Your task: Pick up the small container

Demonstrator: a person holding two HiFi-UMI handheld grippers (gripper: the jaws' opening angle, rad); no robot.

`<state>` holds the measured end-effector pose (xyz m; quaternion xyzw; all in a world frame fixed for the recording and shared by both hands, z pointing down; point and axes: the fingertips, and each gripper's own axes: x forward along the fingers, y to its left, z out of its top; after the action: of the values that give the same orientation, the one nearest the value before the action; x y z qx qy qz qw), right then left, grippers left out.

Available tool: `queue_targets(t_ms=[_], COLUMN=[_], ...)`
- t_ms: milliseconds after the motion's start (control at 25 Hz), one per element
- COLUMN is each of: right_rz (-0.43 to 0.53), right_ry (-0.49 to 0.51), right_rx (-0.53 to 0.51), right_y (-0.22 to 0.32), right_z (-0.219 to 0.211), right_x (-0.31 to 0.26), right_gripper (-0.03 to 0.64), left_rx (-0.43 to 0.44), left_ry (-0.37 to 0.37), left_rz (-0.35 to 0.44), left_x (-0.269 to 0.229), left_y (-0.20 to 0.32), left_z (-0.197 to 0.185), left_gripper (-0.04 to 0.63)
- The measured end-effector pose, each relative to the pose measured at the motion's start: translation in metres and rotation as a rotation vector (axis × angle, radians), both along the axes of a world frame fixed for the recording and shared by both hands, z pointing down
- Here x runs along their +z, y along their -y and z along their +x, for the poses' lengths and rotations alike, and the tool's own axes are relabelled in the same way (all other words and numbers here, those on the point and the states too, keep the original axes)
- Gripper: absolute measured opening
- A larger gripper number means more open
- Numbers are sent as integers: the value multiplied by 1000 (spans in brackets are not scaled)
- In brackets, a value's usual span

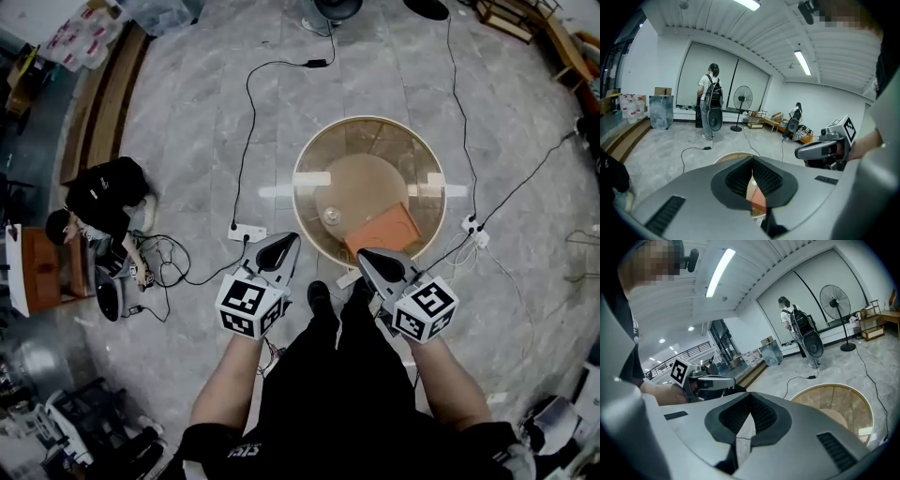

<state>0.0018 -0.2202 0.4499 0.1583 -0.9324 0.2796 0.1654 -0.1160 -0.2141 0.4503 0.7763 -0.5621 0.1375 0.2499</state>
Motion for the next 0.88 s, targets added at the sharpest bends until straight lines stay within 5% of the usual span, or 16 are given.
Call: queue_targets(t_ms=[480,680,880], right_rz=[-68,-146,-210], right_ry=[-112,-103,-79], right_rx=[-45,61,48], right_y=[13,26,21], right_z=[3,12,7], right_x=[105,162,219], right_gripper=[14,14,14], left_rx=[-11,-5,2], left_ry=[-61,-31,22], left_rz=[-32,-20,-20], left_x=[131,183,237], left_y=[38,60,78], left_z=[17,18,19], left_gripper=[17,17,17])
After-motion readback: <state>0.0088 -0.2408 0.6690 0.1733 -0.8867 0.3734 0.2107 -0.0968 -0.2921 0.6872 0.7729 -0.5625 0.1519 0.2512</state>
